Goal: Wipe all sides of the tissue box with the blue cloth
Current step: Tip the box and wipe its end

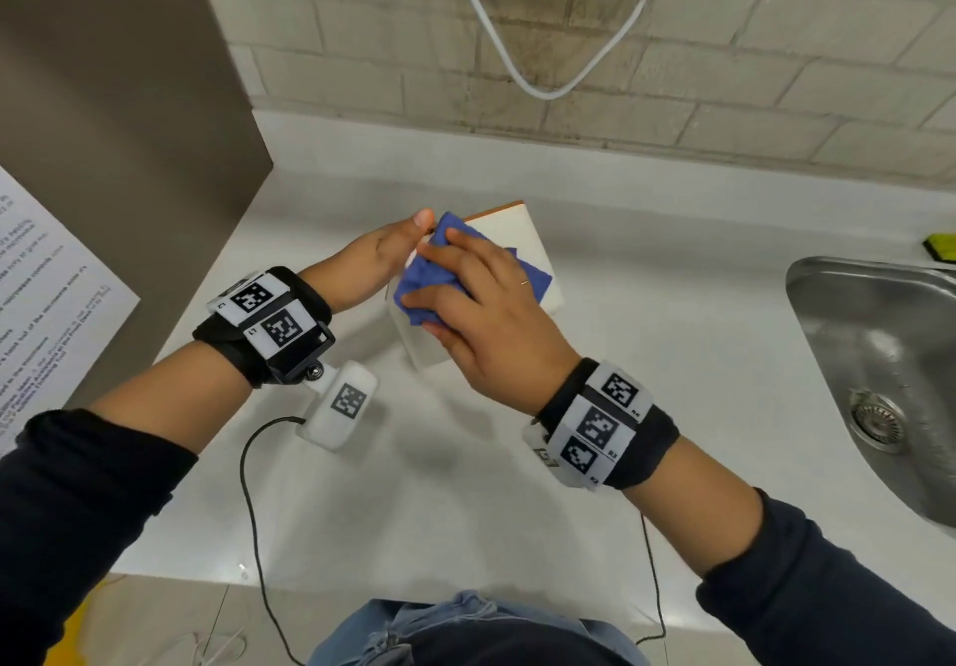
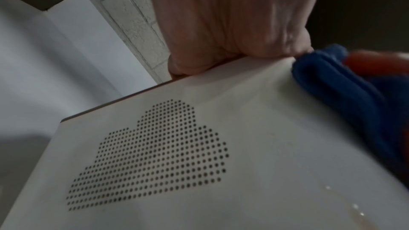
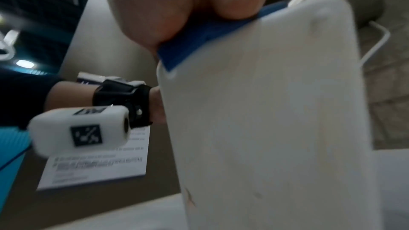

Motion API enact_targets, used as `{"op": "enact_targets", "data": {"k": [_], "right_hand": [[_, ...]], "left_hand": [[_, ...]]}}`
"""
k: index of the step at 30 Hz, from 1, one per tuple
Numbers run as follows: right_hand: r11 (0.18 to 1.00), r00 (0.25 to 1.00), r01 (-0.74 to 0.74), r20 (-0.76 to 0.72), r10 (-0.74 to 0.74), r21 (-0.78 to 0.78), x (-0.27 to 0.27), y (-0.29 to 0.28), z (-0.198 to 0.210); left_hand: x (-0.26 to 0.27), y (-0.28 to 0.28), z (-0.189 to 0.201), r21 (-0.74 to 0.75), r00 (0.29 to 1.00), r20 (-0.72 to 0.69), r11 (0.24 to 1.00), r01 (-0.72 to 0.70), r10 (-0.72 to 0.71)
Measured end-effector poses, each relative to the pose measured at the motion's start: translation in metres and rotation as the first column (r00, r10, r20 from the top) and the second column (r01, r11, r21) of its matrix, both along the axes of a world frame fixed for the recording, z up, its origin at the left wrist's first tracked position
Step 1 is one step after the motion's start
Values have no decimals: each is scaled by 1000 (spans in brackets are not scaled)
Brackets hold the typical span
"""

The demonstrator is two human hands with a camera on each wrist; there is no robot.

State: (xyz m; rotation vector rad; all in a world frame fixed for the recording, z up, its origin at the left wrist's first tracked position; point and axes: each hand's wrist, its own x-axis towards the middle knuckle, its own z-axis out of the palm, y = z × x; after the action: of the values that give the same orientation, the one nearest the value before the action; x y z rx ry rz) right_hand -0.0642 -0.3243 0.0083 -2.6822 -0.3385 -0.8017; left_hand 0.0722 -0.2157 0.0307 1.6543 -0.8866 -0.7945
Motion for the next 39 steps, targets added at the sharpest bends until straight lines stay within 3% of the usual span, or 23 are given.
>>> {"op": "enact_targets", "data": {"k": [5, 10, 12, 14, 15, 16, 18, 23, 25, 28, 31, 35, 37, 39], "right_hand": [[980, 988, -156, -2, 157, -125, -27, -28, -20], [993, 1000, 23, 5, -23, -120, -47, -66, -28], [980, 995, 96, 9, -99, 174, -48, -73, -17], [824, 974, 175, 29, -226, 539, -44, -68, 1], [735, 951, 191, 64, -303, 650, -41, -62, 9], [673, 933, 176, 97, -348, 718, -36, -56, 14], [627, 938, 128, 111, -327, 768, -22, -38, 19], [849, 941, 318, -35, -335, 422, -1, 3, 3], [902, 964, 254, -16, -265, 350, -2, 8, 2], [990, 995, 99, 17, -101, 102, -8, 9, -8], [990, 998, -58, 3, 59, -129, -18, 1, -20], [938, 986, -162, -12, 166, -306, -29, -22, -27], [933, 983, -181, -20, 183, -310, -34, -34, -30], [968, 990, -137, -17, 137, -212, -38, -47, -29]], "left_hand": [[1, -2, -3, 26, 998, 59, 1000, 4, -5], [-2, -1, -3, 35, 995, 101, 999, -20, 17], [-5, -1, 1, 32, 996, 95, 999, 0, -3], [-11, -1, 6, 30, 995, 97, 999, 23, -26], [-14, -1, 7, 21, 993, 108, 999, 44, -46], [-14, -1, 6, 15, 990, 125, 998, 59, -61], [-14, 0, 4, 20, 989, 136, 999, 49, -51], [-18, 0, 10, 23, 996, 91, 1000, 8, -10], [-17, 0, 10, 7, 998, 59, 1000, 3, -3], [-15, 0, 10, -23, 999, 46, 1000, -15, 16], [-10, -1, 4, -25, 999, 39, 1000, -7, 8], [-2, -2, -8, -26, 998, 56, 1000, 6, -5], [0, -3, -11, -34, 998, 59, 999, 12, -10], [1, -4, -13, -44, 997, 77, 999, 6, -2]]}}
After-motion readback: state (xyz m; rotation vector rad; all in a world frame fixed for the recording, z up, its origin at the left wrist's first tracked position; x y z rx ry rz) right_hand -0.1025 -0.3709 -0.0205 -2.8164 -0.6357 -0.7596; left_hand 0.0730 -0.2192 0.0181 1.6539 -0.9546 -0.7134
